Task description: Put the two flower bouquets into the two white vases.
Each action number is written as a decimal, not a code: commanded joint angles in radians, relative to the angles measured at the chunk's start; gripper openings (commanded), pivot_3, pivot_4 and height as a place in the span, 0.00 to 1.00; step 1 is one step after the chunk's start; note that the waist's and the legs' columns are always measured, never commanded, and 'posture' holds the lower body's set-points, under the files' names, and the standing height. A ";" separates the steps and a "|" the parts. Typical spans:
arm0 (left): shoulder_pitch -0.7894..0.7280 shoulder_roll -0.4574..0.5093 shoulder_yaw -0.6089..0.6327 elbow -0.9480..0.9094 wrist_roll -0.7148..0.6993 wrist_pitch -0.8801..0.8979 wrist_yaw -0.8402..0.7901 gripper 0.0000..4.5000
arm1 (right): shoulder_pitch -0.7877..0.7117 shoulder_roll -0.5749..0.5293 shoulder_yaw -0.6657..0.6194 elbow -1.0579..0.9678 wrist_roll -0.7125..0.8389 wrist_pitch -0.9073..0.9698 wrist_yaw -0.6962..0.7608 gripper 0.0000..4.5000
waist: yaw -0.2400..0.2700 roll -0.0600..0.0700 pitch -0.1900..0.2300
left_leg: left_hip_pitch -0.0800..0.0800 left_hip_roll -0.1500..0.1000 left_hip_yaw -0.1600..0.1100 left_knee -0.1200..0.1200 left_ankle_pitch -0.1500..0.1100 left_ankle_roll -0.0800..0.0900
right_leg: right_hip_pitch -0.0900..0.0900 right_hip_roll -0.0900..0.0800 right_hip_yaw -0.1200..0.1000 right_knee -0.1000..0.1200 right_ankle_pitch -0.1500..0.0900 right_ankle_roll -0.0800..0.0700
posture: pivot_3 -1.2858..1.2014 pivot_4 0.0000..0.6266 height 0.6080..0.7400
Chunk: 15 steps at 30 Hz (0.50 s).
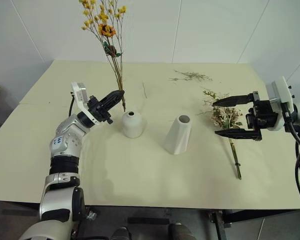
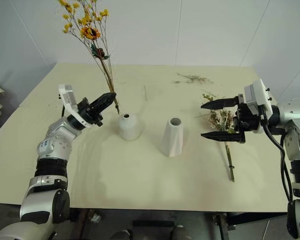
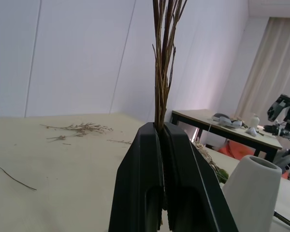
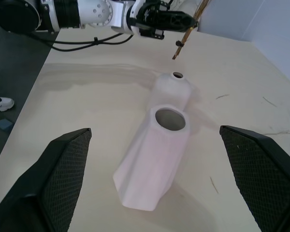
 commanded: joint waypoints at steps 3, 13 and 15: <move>-0.031 -0.027 0.001 0.050 0.021 -0.086 -0.006 0.01 | 0.015 -0.003 -0.056 -0.059 0.016 0.026 -0.011 1.00 | -0.001 0.000 0.000 | 0.000 0.000 0.000 0.000 0.000 0.000 | 0.000 0.000 0.000 0.000 0.000 0.000 | 0.52 0.24 1.00; -0.045 -0.050 0.005 0.118 0.026 -0.142 -0.012 0.01 | 0.046 0.006 -0.079 -0.105 0.018 0.058 -0.034 1.00 | -0.001 0.000 0.000 | 0.000 0.000 0.000 0.000 0.000 0.000 | 0.000 0.000 0.000 0.000 0.000 0.000 | 0.52 0.24 1.00; -0.046 -0.049 0.007 0.126 0.028 -0.148 -0.009 0.01 | 0.051 0.007 -0.084 -0.112 0.019 0.063 -0.037 1.00 | -0.001 0.000 0.000 | 0.000 0.000 0.000 0.000 0.000 0.000 | 0.000 0.000 0.000 0.000 0.000 0.000 | 0.52 0.24 1.00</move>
